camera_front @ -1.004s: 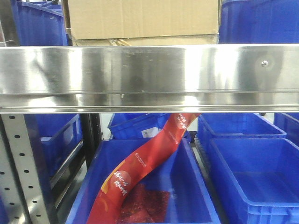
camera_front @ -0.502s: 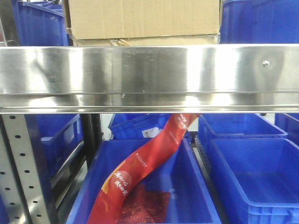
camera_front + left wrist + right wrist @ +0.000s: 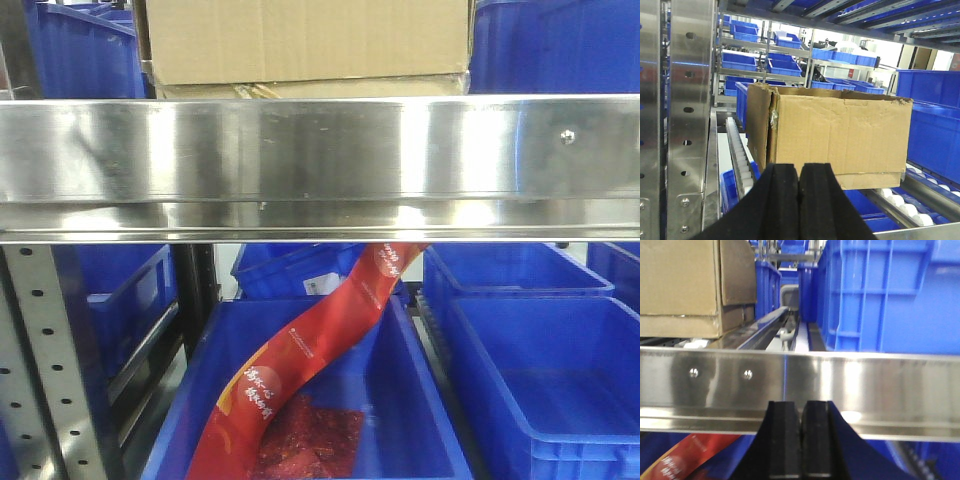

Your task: Stack two boxes on right shelf middle

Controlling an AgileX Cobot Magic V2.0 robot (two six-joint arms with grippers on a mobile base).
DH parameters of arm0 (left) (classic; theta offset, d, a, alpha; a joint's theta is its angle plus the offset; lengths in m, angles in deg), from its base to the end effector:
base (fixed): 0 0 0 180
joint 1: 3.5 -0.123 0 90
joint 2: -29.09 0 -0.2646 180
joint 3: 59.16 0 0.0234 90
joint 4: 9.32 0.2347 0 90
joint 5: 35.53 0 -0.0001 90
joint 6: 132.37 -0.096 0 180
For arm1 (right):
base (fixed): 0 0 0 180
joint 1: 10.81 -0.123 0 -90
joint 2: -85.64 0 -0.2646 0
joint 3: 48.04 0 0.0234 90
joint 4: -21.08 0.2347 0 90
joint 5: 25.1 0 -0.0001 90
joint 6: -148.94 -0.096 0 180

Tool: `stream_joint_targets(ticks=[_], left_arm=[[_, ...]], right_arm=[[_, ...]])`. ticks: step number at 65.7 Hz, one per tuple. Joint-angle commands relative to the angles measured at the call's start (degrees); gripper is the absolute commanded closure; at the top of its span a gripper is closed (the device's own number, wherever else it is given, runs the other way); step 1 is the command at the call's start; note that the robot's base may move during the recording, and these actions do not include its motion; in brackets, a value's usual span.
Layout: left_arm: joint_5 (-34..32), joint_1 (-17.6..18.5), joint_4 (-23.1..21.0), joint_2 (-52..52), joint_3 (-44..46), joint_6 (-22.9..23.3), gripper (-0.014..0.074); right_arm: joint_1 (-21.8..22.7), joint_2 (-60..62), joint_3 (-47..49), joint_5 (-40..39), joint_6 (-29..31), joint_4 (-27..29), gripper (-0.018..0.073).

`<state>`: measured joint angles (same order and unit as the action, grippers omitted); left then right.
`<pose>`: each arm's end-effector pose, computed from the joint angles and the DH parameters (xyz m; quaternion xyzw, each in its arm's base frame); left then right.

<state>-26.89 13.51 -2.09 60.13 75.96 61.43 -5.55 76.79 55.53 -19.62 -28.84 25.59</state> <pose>0.0874 -0.0248 0.3483 0.0537 0.6702 -0.1455 0.7258 0.0663 -0.0054 0.2050 0.0441 0.7103 -0.0157 0.7023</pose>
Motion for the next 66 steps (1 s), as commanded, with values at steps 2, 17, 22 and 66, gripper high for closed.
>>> stream_joint_targets(ticks=[2,17,22,66], left_arm=[[-1.1,-0.3,-0.2,-0.4,-0.2,0.3,0.0707],[-1.1,-0.3,-0.2,-0.4,-0.2,0.3,0.0707],[-1.1,-0.3,-0.2,-0.4,-0.2,0.3,0.0707],[-1.4,-0.6,-0.2,-0.8,-1.0,0.3,0.0707]], right_arm=[[-0.4,0.5,-0.2,-0.1,-1.7,-1.4,0.0721],[-0.5,0.5,-0.2,-1.9,-1.7,-1.7,0.0721],[-0.5,0.5,-0.2,-2.0,-1.7,-1.7,0.0721],[-0.5,0.5,-0.2,-2.0,-1.7,-1.7,0.0721]])
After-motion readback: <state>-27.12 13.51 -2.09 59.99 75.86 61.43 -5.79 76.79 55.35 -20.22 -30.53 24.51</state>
